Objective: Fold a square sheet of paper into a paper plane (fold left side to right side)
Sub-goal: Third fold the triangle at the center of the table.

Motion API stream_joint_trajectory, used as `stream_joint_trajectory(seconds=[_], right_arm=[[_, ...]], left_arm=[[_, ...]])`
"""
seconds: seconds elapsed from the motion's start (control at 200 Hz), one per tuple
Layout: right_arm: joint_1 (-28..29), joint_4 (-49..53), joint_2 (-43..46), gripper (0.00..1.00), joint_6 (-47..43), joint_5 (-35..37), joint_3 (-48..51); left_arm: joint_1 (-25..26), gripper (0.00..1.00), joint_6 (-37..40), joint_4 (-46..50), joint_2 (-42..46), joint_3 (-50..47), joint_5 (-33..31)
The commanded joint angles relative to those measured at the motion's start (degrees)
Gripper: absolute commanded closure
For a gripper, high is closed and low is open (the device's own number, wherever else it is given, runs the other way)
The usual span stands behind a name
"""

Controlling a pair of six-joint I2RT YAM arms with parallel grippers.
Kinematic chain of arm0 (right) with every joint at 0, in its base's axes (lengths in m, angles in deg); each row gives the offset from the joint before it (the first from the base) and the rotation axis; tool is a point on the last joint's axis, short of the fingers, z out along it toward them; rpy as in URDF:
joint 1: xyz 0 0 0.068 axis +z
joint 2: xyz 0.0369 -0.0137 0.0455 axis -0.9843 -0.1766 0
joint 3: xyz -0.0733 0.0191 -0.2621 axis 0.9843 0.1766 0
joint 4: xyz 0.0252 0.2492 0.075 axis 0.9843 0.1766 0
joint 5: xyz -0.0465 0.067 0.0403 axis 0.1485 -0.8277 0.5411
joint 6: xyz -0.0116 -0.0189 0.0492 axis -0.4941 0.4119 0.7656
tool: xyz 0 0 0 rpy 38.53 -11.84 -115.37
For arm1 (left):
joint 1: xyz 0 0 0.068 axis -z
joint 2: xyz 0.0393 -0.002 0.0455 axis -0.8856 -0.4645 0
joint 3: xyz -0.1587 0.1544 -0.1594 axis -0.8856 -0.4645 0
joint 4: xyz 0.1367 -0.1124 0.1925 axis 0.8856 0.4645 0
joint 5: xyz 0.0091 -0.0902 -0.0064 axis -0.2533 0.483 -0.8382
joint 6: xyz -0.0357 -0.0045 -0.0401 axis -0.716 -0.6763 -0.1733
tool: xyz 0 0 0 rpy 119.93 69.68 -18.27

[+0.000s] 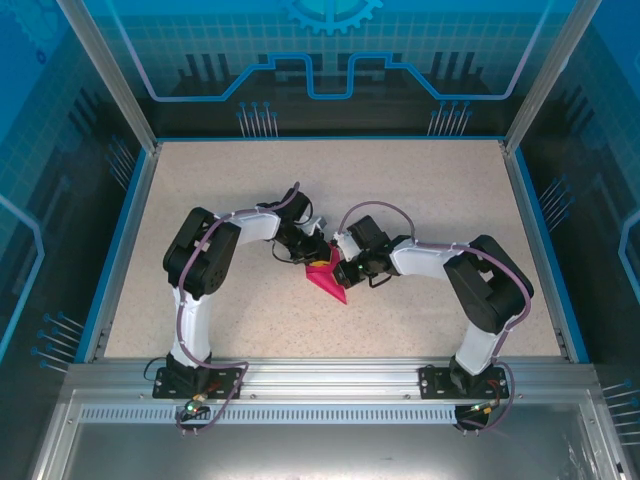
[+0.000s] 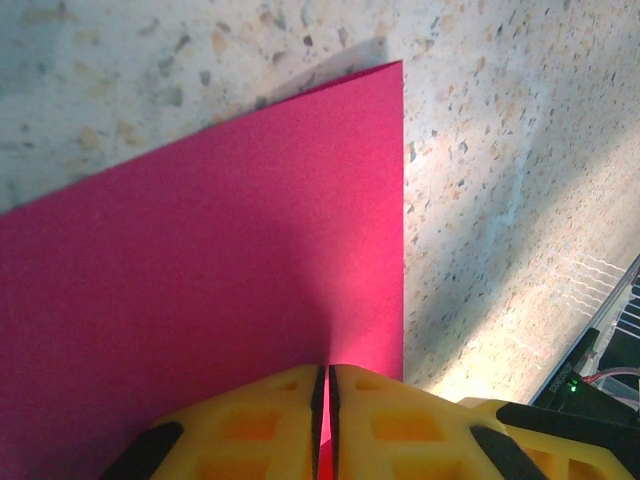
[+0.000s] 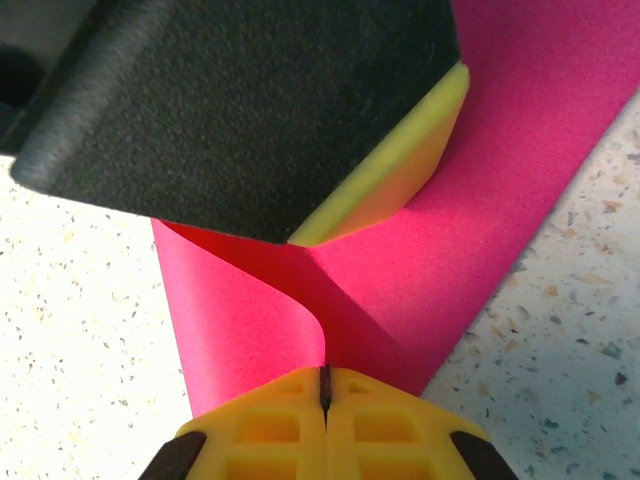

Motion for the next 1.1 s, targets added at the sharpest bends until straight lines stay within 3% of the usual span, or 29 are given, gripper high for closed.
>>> stream_joint_trajectory(seconds=[0.0,1.095], right_arm=[[-1.0,0.6,0.6,1.0,0.7,0.1,0.4],[-1.1,0.2,1.8,1.0,0.8,-1.6,0.9]], left_arm=[[0.5,0.86,1.4,1.9,-1.4,-1.1,-1.4],[0.5,0.86,1.4,2.2,-1.6,-1.3,-1.8]])
